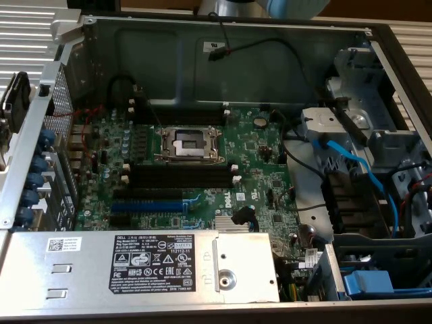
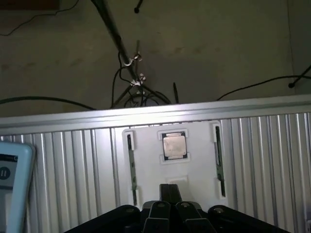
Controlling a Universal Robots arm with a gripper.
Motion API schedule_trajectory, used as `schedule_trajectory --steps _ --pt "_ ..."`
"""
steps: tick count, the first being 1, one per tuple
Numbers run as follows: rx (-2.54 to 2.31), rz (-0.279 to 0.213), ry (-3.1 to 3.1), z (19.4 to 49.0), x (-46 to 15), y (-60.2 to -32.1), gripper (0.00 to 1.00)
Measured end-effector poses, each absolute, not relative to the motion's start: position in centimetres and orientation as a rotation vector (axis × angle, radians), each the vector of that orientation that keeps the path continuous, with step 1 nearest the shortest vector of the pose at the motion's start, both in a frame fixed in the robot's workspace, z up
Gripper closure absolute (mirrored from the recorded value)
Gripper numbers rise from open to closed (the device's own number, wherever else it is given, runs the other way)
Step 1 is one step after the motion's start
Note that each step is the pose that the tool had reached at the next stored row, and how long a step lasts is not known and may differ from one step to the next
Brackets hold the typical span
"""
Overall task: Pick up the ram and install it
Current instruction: 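Pick up the ram and move it above insertion slot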
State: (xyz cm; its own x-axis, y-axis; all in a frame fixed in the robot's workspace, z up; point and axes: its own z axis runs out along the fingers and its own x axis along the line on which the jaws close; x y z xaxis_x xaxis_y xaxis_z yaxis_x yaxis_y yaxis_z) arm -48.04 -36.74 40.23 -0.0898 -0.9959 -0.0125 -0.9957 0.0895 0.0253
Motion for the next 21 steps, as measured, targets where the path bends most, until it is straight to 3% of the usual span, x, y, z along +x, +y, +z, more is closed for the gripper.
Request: schedule_trajectory --steps 21 --pt "2.229 -0.056 -2.188 39.0 -48.4 -37.5 0.9"
